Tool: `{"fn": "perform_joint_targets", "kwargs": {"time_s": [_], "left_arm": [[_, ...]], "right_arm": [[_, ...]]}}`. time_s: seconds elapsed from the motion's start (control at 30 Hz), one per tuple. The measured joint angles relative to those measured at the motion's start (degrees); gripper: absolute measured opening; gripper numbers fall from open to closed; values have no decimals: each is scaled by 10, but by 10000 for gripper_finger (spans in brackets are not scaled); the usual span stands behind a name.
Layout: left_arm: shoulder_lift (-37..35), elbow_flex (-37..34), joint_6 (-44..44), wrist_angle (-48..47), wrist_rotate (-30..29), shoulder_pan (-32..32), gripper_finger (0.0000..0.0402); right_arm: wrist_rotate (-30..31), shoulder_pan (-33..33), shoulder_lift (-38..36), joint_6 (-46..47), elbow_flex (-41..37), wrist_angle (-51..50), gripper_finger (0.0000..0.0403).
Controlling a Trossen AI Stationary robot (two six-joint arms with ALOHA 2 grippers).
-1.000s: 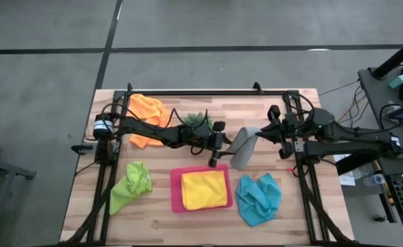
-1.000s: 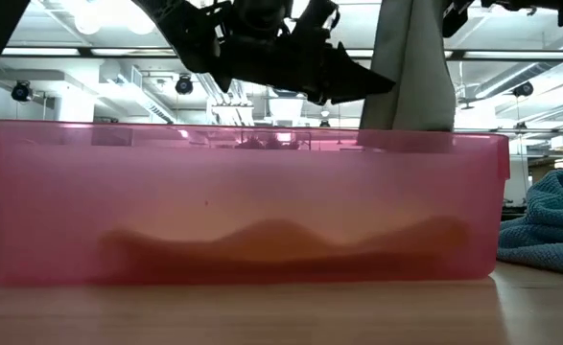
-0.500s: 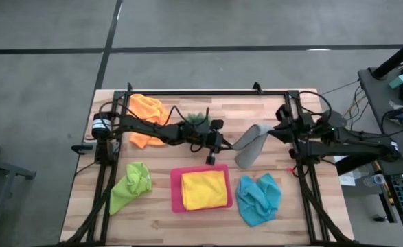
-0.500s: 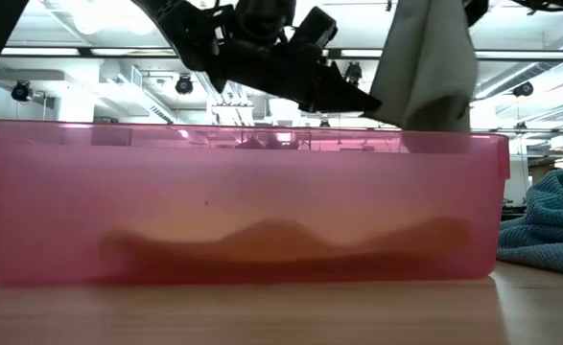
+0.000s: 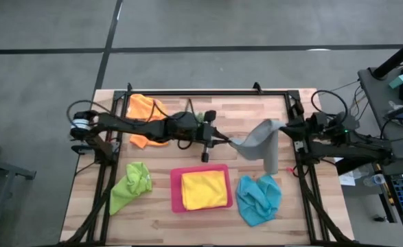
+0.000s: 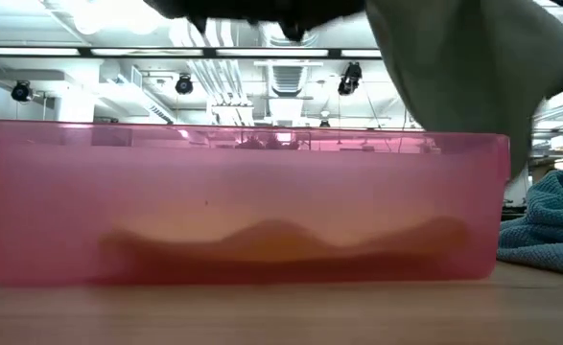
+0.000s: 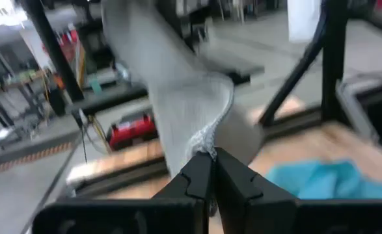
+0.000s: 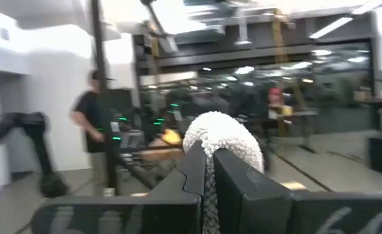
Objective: Fold microfiber towels
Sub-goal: Fold the gray microfiber cloth
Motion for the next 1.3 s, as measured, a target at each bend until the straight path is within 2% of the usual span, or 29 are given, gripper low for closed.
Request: {"fn": "perform_joint_targets", "kwargs": {"time_s": [0.1,0.53,0.6,0.67,0.77,0.9,0.97,1.03,1.2,1.3], "left_arm": [[-27,-1,-12,16,2,-7,0],[-111,-9,-28,7,4,-10,0],[-123,-12,-52,-26,-15,-6,0],[-128,-12,-84,-72,-59,-2,0],[-134,-12,-118,-156,-114,2,0],[-119,-15,-161,-171,-126,1,0],[-108,-15,-162,-165,-126,2,0],[-94,-15,-165,-134,-127,5,0],[-43,-15,-207,-37,-127,21,0],[-16,-15,-241,-2,-126,35,0]], "right_arm": [[28,0,10,-16,5,-13,9],[27,0,88,-53,42,-88,9],[27,0,95,-57,42,-91,9],[35,-1,99,-58,43,-87,9],[135,-1,99,-37,46,-83,9],[321,-1,104,-1,44,-102,9],[347,-2,113,12,44,-109,9],[335,-1,122,15,47,-112,9],[249,-1,148,28,59,-108,9],[229,-1,168,28,64,-108,9]]}}
